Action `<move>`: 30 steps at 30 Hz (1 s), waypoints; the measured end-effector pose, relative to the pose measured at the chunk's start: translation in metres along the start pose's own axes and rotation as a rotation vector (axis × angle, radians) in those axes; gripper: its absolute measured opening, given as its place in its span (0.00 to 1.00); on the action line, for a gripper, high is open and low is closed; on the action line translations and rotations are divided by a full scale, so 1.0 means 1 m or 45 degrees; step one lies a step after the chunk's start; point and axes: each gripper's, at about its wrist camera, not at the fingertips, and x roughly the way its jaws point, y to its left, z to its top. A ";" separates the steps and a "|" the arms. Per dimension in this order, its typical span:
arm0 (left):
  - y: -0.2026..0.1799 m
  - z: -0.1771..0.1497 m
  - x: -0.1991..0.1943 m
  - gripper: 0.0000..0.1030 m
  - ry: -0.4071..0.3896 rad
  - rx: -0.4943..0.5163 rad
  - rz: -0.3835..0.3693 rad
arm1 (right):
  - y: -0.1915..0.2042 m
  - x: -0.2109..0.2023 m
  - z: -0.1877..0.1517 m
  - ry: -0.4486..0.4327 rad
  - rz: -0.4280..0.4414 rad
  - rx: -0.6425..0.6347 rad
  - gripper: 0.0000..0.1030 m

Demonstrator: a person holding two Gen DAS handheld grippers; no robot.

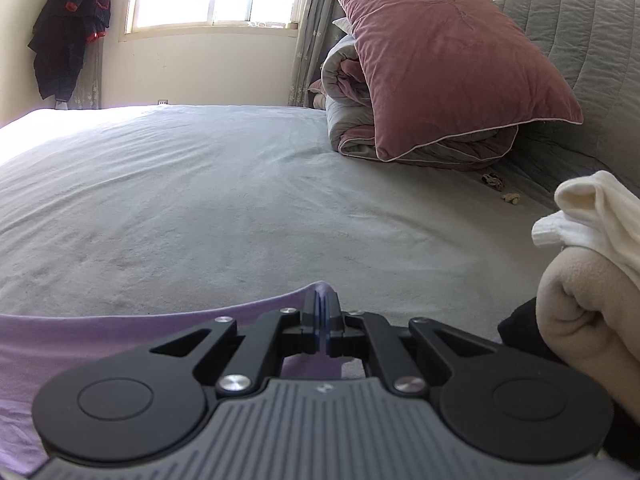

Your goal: Fold clothes

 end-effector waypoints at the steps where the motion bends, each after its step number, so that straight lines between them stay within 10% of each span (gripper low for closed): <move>1: -0.001 -0.002 0.001 0.01 0.005 -0.002 0.004 | 0.003 0.008 -0.002 0.013 -0.004 -0.006 0.02; 9: -0.001 0.001 0.000 0.05 0.023 -0.041 -0.008 | 0.007 0.028 -0.009 0.101 0.027 -0.034 0.15; 15: 0.006 0.003 -0.023 0.37 0.020 -0.167 -0.149 | -0.026 0.001 0.002 0.130 0.131 0.149 0.48; 21: -0.002 -0.014 -0.054 0.38 0.048 -0.372 -0.419 | -0.050 -0.018 -0.019 0.206 0.204 0.427 0.48; 27: -0.024 -0.036 -0.065 0.38 0.078 -0.332 -0.491 | -0.035 -0.014 -0.036 0.187 0.140 0.478 0.40; 30: -0.029 -0.040 -0.066 0.38 0.073 -0.315 -0.524 | -0.028 -0.013 -0.037 0.172 0.119 0.449 0.03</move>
